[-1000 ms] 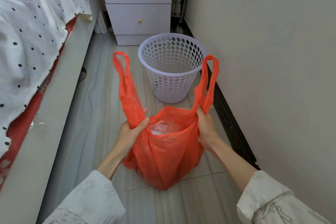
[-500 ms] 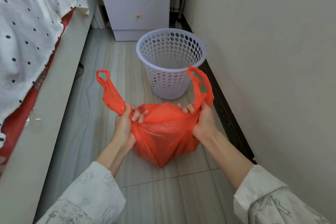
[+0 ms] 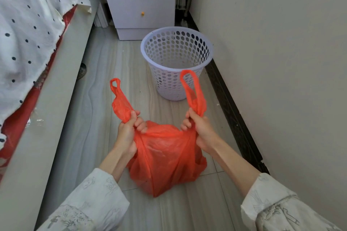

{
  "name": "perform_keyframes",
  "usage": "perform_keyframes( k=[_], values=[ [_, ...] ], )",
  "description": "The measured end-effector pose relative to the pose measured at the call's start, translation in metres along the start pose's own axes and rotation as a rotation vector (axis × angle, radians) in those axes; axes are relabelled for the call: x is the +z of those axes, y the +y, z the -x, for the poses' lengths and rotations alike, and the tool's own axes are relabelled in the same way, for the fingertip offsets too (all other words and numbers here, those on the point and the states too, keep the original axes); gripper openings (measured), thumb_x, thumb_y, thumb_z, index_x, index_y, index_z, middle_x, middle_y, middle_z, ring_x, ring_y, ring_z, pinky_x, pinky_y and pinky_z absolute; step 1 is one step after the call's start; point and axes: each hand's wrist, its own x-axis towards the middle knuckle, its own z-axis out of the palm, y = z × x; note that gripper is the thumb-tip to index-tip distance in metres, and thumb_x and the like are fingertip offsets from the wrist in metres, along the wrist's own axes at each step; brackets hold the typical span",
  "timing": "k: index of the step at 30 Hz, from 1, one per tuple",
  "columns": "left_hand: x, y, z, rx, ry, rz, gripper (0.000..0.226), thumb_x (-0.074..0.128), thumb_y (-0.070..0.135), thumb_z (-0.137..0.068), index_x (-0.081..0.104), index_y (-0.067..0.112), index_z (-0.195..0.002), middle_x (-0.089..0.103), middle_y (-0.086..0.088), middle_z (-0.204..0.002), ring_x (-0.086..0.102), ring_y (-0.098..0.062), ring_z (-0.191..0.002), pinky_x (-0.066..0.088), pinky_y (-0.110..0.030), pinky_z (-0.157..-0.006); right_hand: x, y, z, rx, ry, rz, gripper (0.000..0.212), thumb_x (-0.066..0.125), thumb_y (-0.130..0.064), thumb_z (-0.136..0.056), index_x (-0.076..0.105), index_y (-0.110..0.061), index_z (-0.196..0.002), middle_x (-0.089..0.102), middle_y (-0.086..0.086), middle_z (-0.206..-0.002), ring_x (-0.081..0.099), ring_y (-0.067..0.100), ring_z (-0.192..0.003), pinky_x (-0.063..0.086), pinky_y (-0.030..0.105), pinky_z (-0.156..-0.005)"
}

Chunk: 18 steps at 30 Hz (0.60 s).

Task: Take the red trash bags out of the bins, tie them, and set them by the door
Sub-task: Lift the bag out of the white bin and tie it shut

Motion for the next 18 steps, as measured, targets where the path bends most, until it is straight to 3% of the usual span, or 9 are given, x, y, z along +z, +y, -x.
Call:
perform_keyframes(
  k=[2, 4, 6, 9, 13, 18],
  values=[
    [0.0, 0.004, 0.002, -0.052, -0.045, 0.017, 0.03, 0.028, 0.024, -0.099, 0.043, 0.016, -0.074, 0.029, 0.009, -0.034, 0.016, -0.003, -0.028, 0.018, -0.014, -0.027, -0.002, -0.004, 0.0, -0.002, -0.019, -0.175, 0.037, 0.034, -0.024, -0.099, 0.041, -0.012, -0.065, 0.034, -0.003, -0.032, 0.052, 0.015, -0.036, 0.047, 0.032, -0.062],
    [0.002, 0.005, 0.004, -0.104, -0.087, -0.042, 0.033, 0.025, 0.025, -0.099, 0.043, 0.017, -0.073, 0.028, 0.008, -0.032, 0.004, -0.006, -0.035, 0.01, -0.016, -0.027, -0.001, -0.005, 0.001, -0.027, -0.046, -0.176, 0.037, 0.031, -0.024, -0.099, 0.04, -0.012, -0.065, 0.03, -0.004, -0.031, 0.046, 0.014, -0.032, 0.048, 0.034, -0.065],
    [0.003, 0.005, 0.006, -0.141, -0.112, -0.134, 0.034, 0.025, 0.027, -0.099, 0.043, 0.018, -0.072, 0.026, 0.008, -0.032, 0.005, -0.004, -0.031, 0.007, -0.015, -0.028, 0.002, -0.003, 0.001, -0.042, -0.054, -0.136, 0.037, 0.03, -0.025, -0.099, 0.04, -0.013, -0.065, 0.025, -0.007, -0.03, 0.032, 0.01, -0.026, 0.049, 0.028, -0.054],
    [0.007, 0.003, 0.008, -0.176, -0.147, -0.256, 0.035, 0.028, 0.035, -0.097, 0.044, 0.019, -0.071, 0.025, 0.009, -0.032, 0.017, -0.001, -0.022, 0.007, -0.01, -0.033, 0.005, 0.002, 0.0, -0.073, -0.012, 0.024, 0.039, 0.039, -0.032, -0.097, 0.036, -0.017, -0.061, 0.022, -0.009, -0.031, 0.02, 0.006, -0.026, 0.032, 0.016, -0.035],
    [0.014, 0.004, 0.012, -0.223, -0.174, -0.401, 0.043, 0.023, 0.049, -0.093, 0.045, 0.02, -0.07, 0.026, 0.008, -0.035, 0.018, -0.002, -0.023, 0.009, -0.011, -0.034, 0.006, 0.01, -0.001, -0.088, 0.034, 0.277, 0.035, 0.047, -0.041, -0.093, 0.039, -0.02, -0.066, 0.025, -0.013, -0.037, 0.021, 0.002, -0.029, 0.023, 0.011, -0.033],
    [0.024, -0.011, 0.019, -0.259, -0.152, -0.746, 0.037, 0.024, 0.04, -0.097, 0.038, 0.02, -0.068, 0.025, 0.01, -0.033, 0.017, 0.0, -0.024, 0.012, -0.009, -0.03, 0.0, 0.018, 0.002, -0.023, -0.007, 0.46, 0.029, 0.035, -0.041, -0.096, 0.048, -0.019, -0.083, 0.028, -0.012, -0.034, 0.022, -0.003, -0.028, 0.018, 0.009, -0.032]
  ],
)
